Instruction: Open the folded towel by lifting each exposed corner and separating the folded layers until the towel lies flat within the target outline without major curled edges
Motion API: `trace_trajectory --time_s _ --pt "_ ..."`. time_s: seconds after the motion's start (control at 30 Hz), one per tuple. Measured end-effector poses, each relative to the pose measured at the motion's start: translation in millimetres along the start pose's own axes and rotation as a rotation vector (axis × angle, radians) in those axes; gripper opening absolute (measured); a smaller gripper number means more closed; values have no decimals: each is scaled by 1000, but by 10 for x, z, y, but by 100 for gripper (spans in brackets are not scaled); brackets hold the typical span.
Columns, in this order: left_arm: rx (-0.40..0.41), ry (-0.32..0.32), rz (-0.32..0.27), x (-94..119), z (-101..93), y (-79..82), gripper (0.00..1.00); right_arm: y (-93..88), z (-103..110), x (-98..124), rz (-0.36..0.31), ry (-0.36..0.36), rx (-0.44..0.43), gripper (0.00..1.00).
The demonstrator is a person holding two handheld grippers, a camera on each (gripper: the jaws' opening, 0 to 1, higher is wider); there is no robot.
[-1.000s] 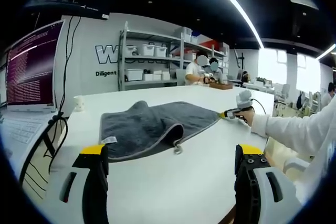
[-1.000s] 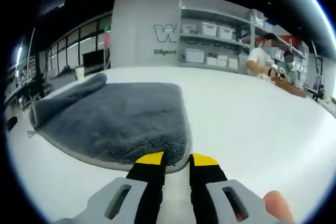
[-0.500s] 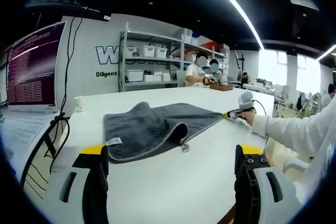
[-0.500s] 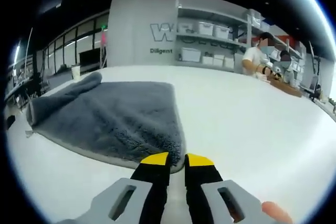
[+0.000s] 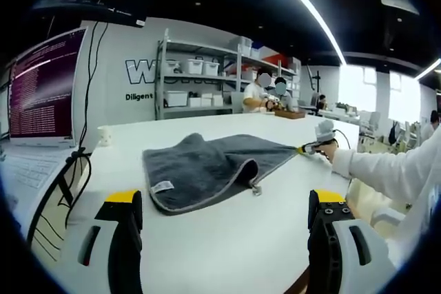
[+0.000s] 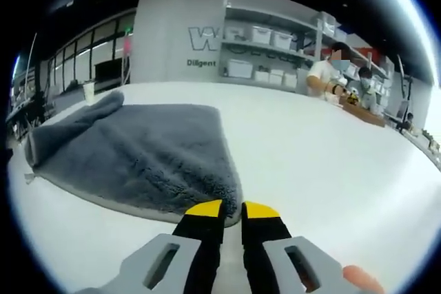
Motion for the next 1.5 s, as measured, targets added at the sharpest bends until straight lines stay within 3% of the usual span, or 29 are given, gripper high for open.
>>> trace_trajectory --time_s 0.6,0.83,1.5 --pt "5 0 6 7 -10 -11 99 -154 -662 211 46 -138 -21 3" --pt "6 2 9 1 -6 -13 99 -212 -877 319 74 -188 9 2" --pt "7 8 7 27 19 2 99 -333 -1263 498 94 -288 -32 6"
Point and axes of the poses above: the point that each gripper's makers call its tool centre point, and the gripper's own axes: x roughly backward along the fingers, z roughly to its left, y roughly out of its top, the point moved 8 cm from there along x, roughly backward along the fingers
